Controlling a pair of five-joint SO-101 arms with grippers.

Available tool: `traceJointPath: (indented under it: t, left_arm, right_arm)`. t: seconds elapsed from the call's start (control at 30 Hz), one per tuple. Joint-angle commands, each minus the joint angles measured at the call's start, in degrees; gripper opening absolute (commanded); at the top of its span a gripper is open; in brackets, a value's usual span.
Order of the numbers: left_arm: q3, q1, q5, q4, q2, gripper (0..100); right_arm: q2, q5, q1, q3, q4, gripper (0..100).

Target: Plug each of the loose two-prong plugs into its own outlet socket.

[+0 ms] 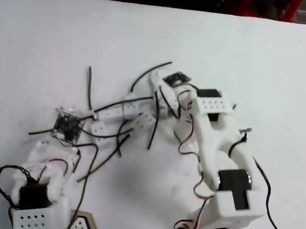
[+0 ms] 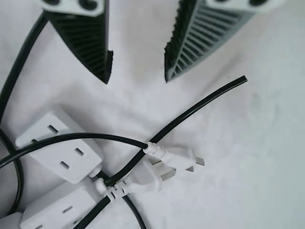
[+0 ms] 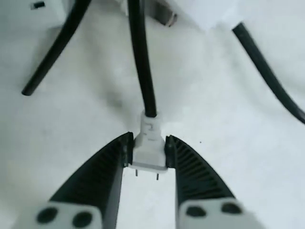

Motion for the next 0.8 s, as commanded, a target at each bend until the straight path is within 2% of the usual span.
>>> traceJointPath:
  t: [0.0, 0.07, 0.2, 0.43, 0.63, 0.77]
  left_arm:
    - [-2.11, -0.48, 0.0, 0.09, -0.13, 19]
    - [-2.11, -0.48, 0.0, 0.09, -0.13, 19]
    - [-2.11, -0.48, 0.0, 0.09, -0.13, 19]
    - [-2.11, -0.48, 0.0, 0.09, -0.13, 19]
    - [-2.11, -0.48, 0.0, 0.09, -0.13, 19]
    - [-2.11, -0.48, 0.0, 0.18, -0.13, 19]
  right_arm:
    - [-6.02, -1.76, -2.24, -2.2, 3.47, 14.0]
    - [-6.73, -1.93, -2.51, -2.11, 4.35, 16.1]
    - [-8.48, -1.67, -2.07, -2.11, 4.62, 13.3]
    - [-9.63, -1.85, -5.58, -1.32, 7.87, 13.2]
    - [-5.67, -1.58, -5.76, 4.48, 0.04, 13.1]
    - [-1.45, -1.49, -2.95, 4.75, -2.95, 13.1]
